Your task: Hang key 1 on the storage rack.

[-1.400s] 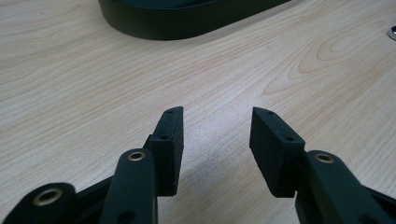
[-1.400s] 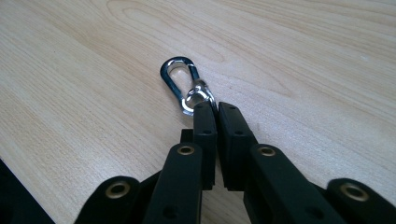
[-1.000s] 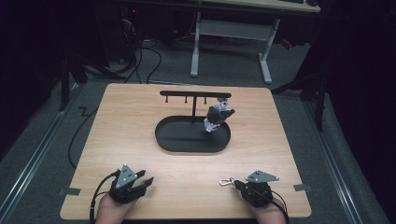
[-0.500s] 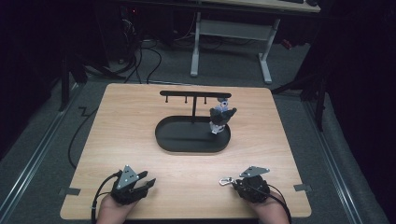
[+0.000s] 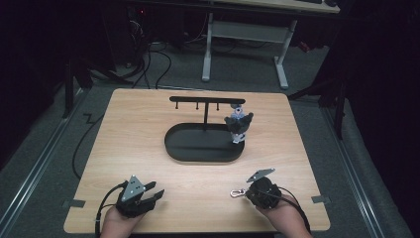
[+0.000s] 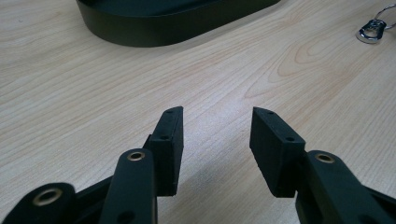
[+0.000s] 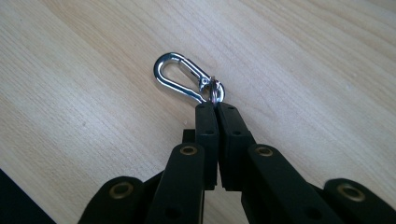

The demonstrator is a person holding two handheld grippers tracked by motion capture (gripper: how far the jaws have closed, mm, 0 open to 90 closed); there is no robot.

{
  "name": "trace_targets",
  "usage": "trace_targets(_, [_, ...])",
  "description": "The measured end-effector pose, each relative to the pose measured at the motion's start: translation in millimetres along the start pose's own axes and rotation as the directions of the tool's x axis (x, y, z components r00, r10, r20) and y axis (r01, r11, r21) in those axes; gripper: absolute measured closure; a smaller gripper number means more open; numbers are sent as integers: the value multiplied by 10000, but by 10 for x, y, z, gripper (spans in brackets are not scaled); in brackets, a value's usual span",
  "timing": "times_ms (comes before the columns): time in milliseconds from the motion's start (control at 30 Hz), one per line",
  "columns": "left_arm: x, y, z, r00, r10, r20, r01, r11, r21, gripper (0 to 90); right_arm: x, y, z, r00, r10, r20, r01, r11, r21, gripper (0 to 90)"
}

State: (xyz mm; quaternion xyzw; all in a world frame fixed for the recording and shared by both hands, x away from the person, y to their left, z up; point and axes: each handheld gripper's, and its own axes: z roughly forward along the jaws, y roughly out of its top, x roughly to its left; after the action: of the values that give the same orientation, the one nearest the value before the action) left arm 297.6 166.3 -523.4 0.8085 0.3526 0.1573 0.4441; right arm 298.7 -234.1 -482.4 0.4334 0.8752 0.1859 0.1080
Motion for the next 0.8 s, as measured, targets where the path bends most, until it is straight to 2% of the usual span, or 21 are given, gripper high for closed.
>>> trace_targets(233, [-7,4,9,10000,45,56,-45,10000,51,552,4,147,-7,9997,-231,23,229,9983,543,859])
trace_targets(433, [-11,-1,13,9999,59,103,-60,9999,142,550,-38,104,83,9991,268,-330,-234,9948,991,779])
trace_targets(633, [-14,-3,20,9999,85,100,-87,9999,144,546,-70,91,95,9970,492,-593,-426,9933,1073,769])
trace_targets(800, [-8,-4,19,9999,80,90,-81,9999,139,545,-67,119,106,9976,298,-626,-217,9918,1262,783])
